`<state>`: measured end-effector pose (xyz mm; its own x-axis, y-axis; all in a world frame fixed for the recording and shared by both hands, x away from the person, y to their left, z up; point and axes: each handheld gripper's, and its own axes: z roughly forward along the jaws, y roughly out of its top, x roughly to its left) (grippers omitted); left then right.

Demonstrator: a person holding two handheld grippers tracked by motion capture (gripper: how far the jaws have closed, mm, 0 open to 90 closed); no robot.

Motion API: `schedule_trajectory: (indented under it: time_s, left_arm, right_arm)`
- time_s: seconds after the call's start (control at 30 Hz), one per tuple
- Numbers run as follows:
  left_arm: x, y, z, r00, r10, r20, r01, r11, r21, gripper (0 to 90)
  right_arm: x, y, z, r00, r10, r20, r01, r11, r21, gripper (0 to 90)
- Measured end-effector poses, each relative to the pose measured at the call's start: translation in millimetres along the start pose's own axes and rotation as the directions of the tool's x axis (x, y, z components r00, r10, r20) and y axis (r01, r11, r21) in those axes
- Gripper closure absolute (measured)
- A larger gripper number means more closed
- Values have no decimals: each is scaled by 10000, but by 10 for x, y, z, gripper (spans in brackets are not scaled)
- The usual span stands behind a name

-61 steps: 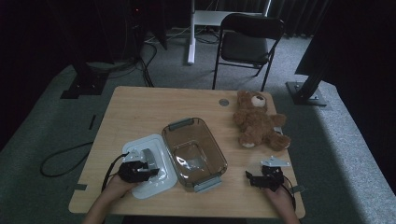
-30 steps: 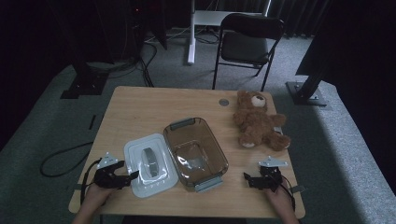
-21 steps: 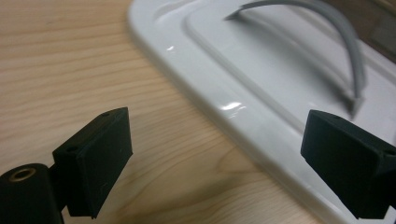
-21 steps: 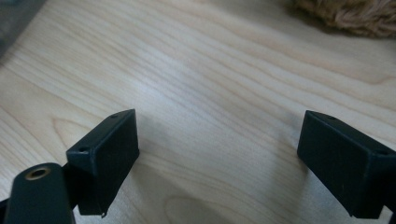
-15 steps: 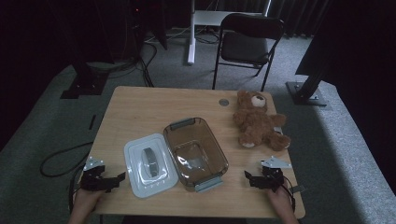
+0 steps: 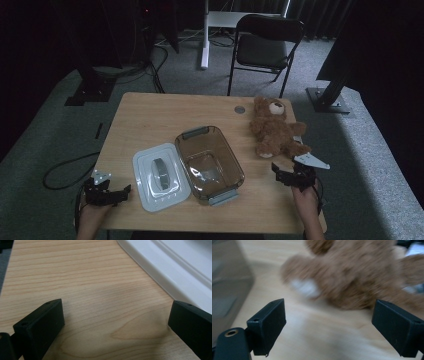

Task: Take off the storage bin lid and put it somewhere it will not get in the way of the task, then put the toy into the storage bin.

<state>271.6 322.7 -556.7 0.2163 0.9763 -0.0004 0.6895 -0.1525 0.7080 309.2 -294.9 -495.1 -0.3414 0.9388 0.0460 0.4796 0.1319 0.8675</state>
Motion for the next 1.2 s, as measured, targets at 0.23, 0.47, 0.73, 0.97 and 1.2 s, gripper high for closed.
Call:
schedule_trajectory:
  time_s: [0.23, 0.47, 0.73, 0.97, 1.2]
  left_arm:
    - [-12, 12, 17, 9998, 118, -185, -117, 9999, 84, 11]
    - [-13, 12, 17, 9998, 119, -185, -117, 9999, 81, 10]
    - [-17, 11, 16, 9997, 82, -211, -81, 9999, 78, 11]
    - [-18, 11, 16, 9998, 67, -208, -66, 10000, 75, 11]
    - [-18, 11, 16, 9998, 63, -209, -62, 10000, 76, 11]
  right_arm:
    - [-122, 366, 84, 9971, 372, 662, -370, 9993, -46, 114]
    - [-283, 655, 228, 9888, 1056, 1057, -1047, 9944, -136, 114]
    - [-423, 828, 440, 9832, 1286, 1295, -1336, 9905, 311, 114]
    - [-468, 896, 629, 9798, 1541, 1274, -1626, 9849, 591, 114]
    - [-548, 957, 894, 9753, 1864, 1188, -1993, 9741, 1073, 113]
